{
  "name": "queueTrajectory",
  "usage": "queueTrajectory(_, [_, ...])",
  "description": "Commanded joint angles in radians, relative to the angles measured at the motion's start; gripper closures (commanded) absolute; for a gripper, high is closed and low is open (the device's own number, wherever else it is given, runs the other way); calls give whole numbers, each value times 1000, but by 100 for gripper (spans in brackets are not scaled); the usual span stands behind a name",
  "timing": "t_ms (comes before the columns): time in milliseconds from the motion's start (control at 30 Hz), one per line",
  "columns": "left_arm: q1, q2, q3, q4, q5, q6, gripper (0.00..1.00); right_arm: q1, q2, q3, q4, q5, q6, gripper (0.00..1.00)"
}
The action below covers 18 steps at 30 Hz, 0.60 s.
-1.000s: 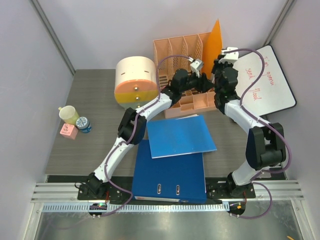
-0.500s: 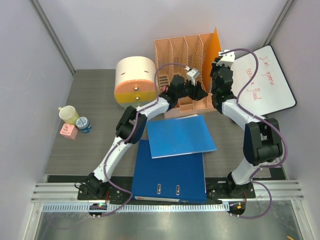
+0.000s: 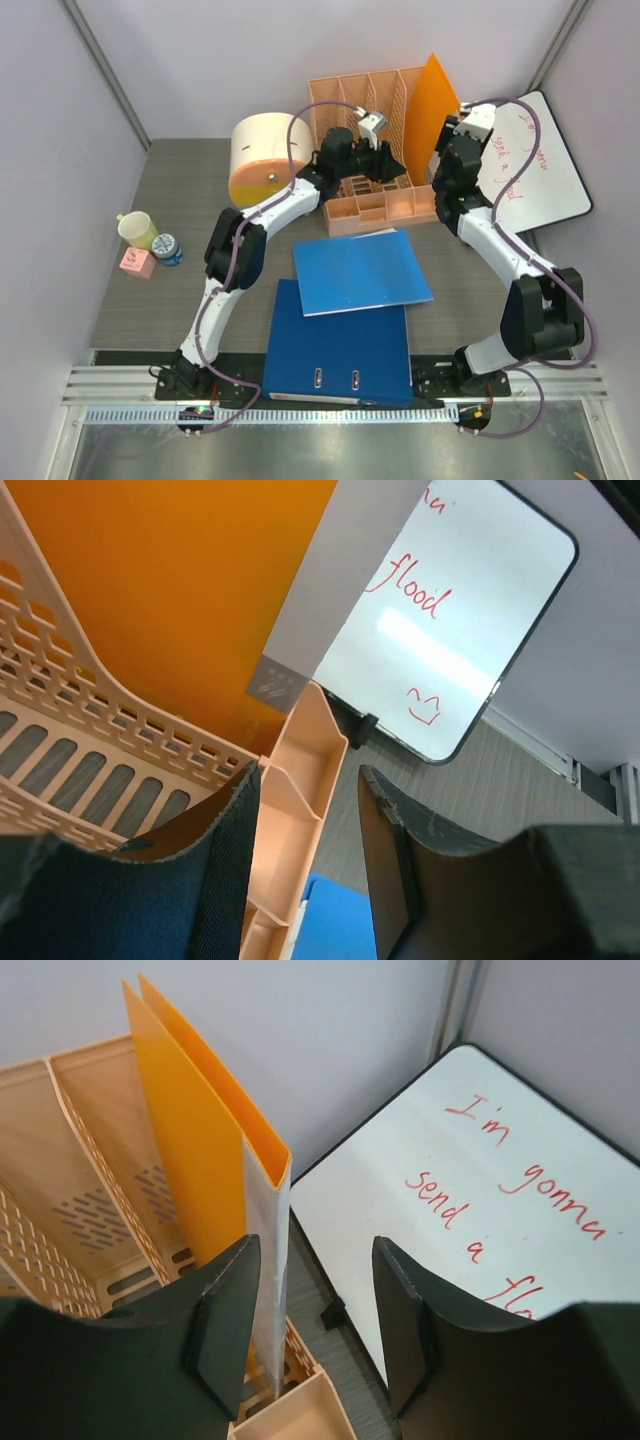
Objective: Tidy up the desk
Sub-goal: Place the folder in the storage box.
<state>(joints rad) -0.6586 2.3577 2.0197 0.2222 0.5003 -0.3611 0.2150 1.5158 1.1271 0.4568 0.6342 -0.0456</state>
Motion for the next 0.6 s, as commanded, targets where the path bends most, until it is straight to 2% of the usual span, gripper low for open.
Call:
queueTrajectory(0, [2, -130, -21, -72, -9, 47, 55, 27, -140, -38, -21, 74, 32, 47])
queueTrajectory(133, [22, -202, -44, -133, -23, 73, 55, 78, -221, -87, -66, 71, 33, 49])
queueTrajectory(233, [25, -254, -41, -266, -68, 145, 55, 158, -275, -108, -127, 73, 36, 50])
queueTrajectory(300, [25, -282, -44, -415, -85, 218, 52, 196, -293, -99, -226, 90, 44, 48])
queueTrajectory(333, [24, -311, -50, -464, -82, 246, 51, 228, -295, -67, -277, 104, 105, 48])
queueTrajectory(433, [24, -398, -122, -645, -104, 356, 51, 241, -269, 35, -620, 104, 249, 49])
queueTrajectory(467, [24, -423, -150, -685, -108, 408, 51, 241, -267, 54, -797, 93, 363, 48])
queueTrajectory(567, [25, -518, -258, -811, -127, 523, 56, 241, -325, 28, -1034, -2, 581, 47])
